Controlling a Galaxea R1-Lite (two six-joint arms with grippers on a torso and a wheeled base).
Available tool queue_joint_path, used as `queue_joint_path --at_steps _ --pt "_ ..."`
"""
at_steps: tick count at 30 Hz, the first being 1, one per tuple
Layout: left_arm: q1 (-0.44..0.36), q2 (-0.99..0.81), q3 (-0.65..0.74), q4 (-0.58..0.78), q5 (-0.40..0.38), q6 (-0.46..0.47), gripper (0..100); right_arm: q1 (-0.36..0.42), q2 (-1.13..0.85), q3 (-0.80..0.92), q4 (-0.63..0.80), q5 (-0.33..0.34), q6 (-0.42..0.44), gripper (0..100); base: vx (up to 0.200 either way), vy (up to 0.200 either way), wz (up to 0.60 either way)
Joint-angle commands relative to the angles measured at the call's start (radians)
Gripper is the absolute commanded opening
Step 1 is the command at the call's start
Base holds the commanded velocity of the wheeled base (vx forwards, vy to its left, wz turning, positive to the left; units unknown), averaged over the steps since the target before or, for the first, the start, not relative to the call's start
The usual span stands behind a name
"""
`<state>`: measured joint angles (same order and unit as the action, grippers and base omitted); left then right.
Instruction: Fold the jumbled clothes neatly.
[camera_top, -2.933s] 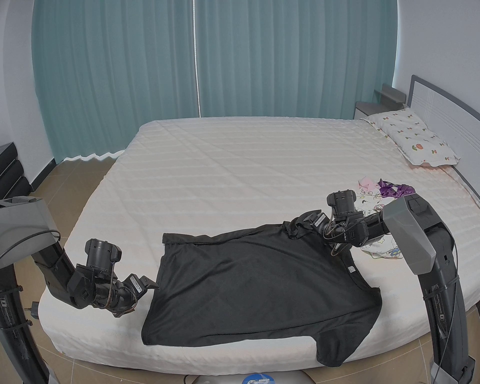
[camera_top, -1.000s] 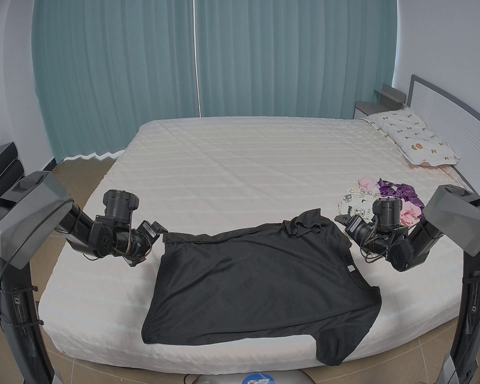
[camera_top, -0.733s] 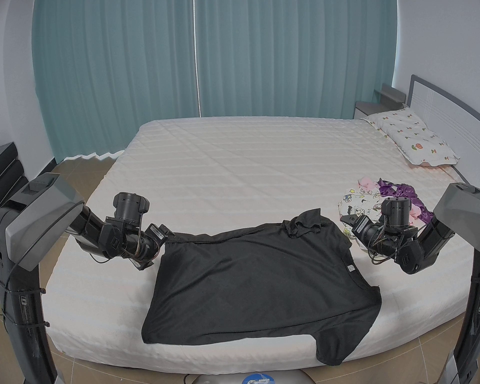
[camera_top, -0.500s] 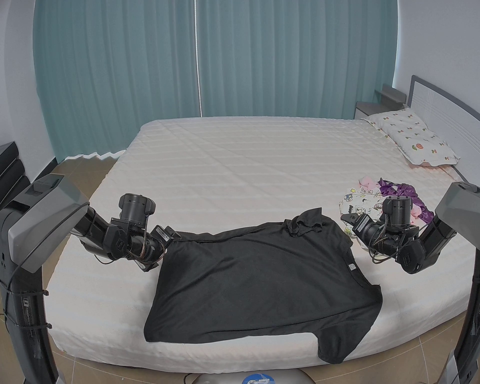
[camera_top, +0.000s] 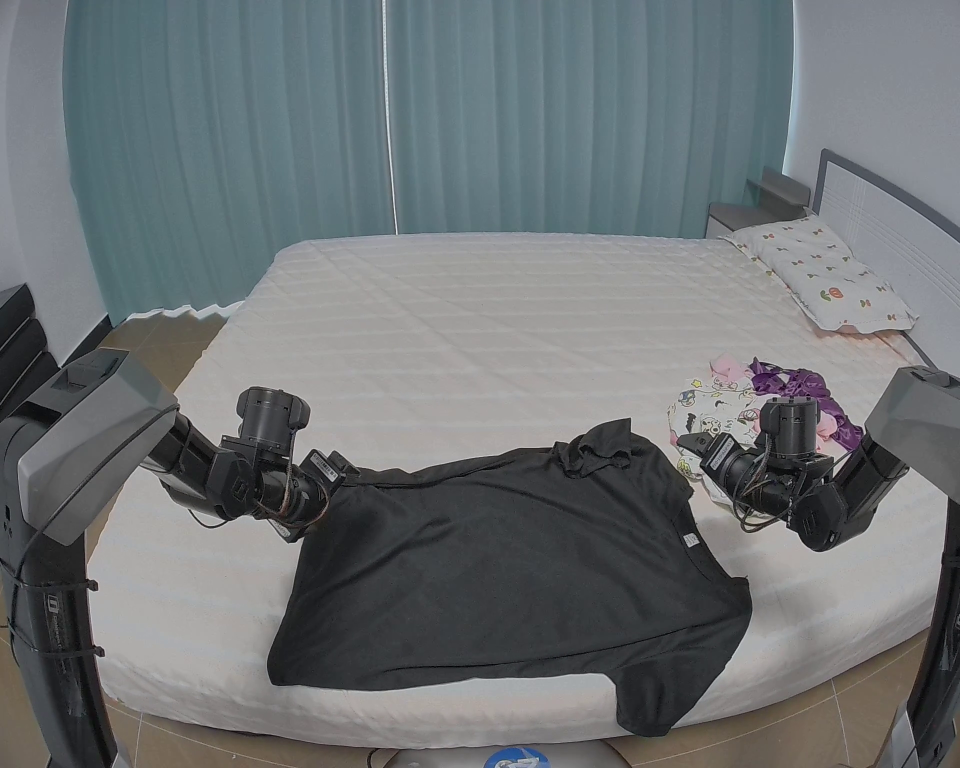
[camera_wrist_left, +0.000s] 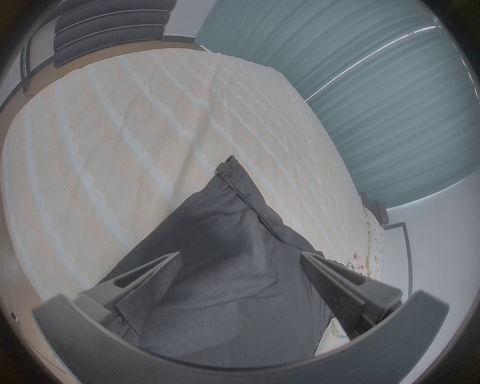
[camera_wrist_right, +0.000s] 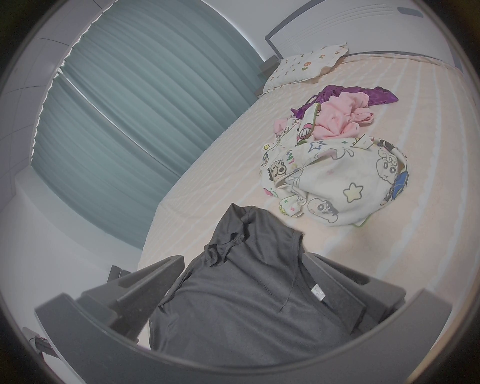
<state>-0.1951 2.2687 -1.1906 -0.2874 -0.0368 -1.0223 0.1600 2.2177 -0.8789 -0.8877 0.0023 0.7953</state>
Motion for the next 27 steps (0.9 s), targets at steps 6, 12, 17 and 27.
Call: queue_joint_path --at_steps 6,12,17,27 --pt "-0.004 0.008 -0.027 0.005 -0.003 -0.016 100 0.013 0.042 0.000 0.001 -0.002 -0.002 100 0.067 0.000 0.00" --pt "-0.007 0.008 -0.021 0.008 -0.003 -0.019 100 -0.017 0.089 -0.006 0.015 0.011 -0.053 100 0.133 0.000 0.00" --pt "-0.001 0.009 -0.020 0.008 -0.003 -0.019 100 -0.062 0.158 -0.009 0.015 0.057 -0.146 100 0.000 0.000 0.00" --pt "0.045 0.087 -0.170 0.017 0.002 -0.008 100 -0.063 0.209 -0.023 0.006 0.065 -0.151 100 0.000 0.000 0.00"
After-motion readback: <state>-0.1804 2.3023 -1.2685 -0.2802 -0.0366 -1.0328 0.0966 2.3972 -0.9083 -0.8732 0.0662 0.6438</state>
